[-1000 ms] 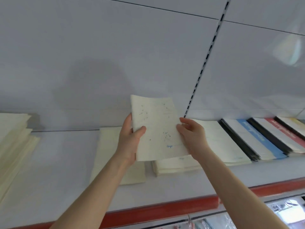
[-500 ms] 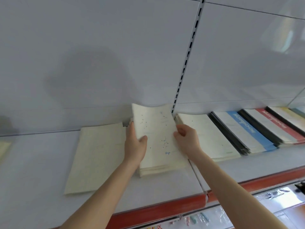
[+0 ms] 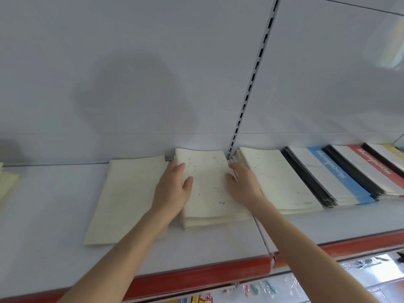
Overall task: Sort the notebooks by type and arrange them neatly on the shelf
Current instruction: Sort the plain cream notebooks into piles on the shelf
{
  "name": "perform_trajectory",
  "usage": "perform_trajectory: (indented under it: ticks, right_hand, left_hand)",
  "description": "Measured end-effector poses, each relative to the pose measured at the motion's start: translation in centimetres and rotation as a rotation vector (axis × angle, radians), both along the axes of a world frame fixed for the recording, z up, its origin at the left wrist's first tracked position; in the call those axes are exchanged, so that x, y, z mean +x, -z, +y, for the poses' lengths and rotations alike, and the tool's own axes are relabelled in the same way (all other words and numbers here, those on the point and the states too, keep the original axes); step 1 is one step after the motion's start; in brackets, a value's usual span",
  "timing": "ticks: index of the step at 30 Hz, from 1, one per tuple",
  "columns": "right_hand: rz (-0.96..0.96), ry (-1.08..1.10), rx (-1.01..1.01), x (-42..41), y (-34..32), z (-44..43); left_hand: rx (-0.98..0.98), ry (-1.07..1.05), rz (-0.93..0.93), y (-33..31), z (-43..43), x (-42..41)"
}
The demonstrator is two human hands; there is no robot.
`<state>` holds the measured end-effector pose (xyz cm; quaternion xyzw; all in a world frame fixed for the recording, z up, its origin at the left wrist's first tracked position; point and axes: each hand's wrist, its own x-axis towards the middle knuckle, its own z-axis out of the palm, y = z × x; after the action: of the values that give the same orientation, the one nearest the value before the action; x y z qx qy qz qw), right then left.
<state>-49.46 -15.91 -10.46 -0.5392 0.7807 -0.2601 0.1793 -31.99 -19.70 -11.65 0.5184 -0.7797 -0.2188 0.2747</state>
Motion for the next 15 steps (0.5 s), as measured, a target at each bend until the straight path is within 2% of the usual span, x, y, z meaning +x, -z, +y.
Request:
perform_trajectory:
  ticks: [3,5,9,15]
  right_hand:
    - [0.203,-0.108,-0.056,1.1,-1.4,-1.9]
    - [0.280,-0.177,-0.073,2.5,-2.4,-3.3]
    - [0.317,-0.290,-0.139,7.0,-4.4,-5.8]
    - [0.295,-0.434,-0.221,17.9,-6.2,-6.7]
  left_hand:
    - [-0.262,0.048,-0.139,-1.7,1.4,2.8]
    - [-0.360,0.051,-0.240,-2.4,2.1,5.0]
    - [-0.392,-0.021,-0.407,-3.8,3.9,10.2]
    - [-0.405,-0.171,-0.456,-5.8,7.5,19.5]
